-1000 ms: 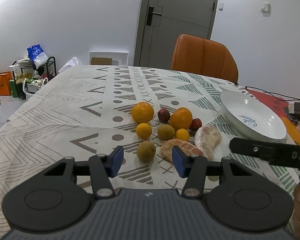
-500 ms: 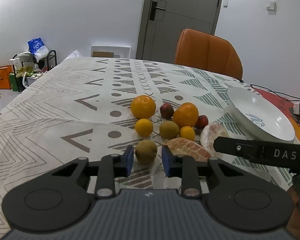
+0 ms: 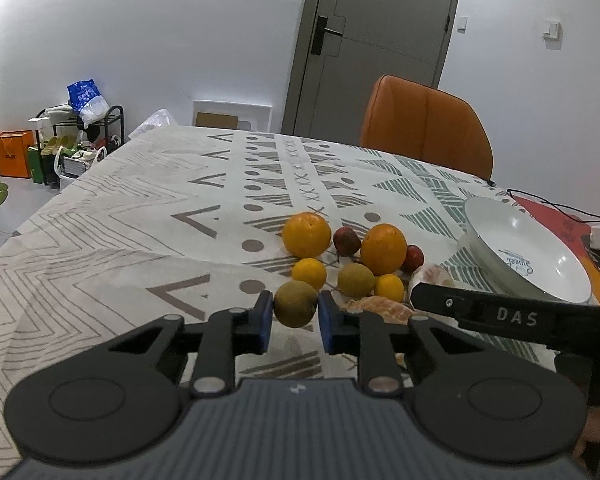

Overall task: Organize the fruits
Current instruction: 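Grasp the kiwi with the left tool while the right tool grasps a pomelo segment, then carry the pomelo segment onto the white plate with the right tool while the left tool holds the kiwi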

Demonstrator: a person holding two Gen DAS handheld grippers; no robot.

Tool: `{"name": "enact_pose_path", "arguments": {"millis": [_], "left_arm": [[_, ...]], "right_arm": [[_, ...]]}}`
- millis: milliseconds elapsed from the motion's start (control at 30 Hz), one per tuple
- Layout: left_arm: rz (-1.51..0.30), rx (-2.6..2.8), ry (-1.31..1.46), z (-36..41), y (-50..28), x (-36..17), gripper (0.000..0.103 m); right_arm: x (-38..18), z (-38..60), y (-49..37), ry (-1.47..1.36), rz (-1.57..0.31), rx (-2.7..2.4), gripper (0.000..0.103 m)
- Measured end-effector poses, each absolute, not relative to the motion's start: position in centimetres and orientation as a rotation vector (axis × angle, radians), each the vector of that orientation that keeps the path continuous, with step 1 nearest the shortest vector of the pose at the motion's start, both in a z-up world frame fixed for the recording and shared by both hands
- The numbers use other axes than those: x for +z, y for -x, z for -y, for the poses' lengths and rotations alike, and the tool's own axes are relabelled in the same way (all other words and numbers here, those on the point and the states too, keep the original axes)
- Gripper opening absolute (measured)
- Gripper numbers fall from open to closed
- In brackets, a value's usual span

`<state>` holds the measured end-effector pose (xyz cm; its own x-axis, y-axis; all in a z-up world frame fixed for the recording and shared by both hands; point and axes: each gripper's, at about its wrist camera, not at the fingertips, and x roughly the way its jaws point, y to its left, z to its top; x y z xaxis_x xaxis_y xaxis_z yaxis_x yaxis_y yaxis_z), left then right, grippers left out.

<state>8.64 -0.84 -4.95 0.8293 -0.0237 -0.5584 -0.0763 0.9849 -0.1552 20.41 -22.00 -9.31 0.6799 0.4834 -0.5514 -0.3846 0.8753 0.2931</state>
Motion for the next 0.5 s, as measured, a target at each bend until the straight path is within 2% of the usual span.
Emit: {"name": "enact_pose_path", "arguments": {"millis": [267,400,433,500], "left_arm": [[-0.576,0.036,0.185,0.7,-8.4,-4.6,0.023],[-0.564,0.047,0.189,0.1,-7.6,-4.2,0.023],[-0.561,0.051,0.191,-0.1,-7.3,-4.0,0.023],[-0.554,0.054,0.196,-0.4,-6.9,-3.7,0.023]], "right_arm": [[-9.3,20.5,-20.7,-0.07,-0.654,0.472,0.055],[-9.4,20.1,-20.4,-0.03,-0.636,0.448,0.044],[-9.4,20.1,-20.3,-0.027,-0.634,0.449,0.038],[-9.4,20.1,-20.1,-0.027,-0.633,0.453,0.036]]}}
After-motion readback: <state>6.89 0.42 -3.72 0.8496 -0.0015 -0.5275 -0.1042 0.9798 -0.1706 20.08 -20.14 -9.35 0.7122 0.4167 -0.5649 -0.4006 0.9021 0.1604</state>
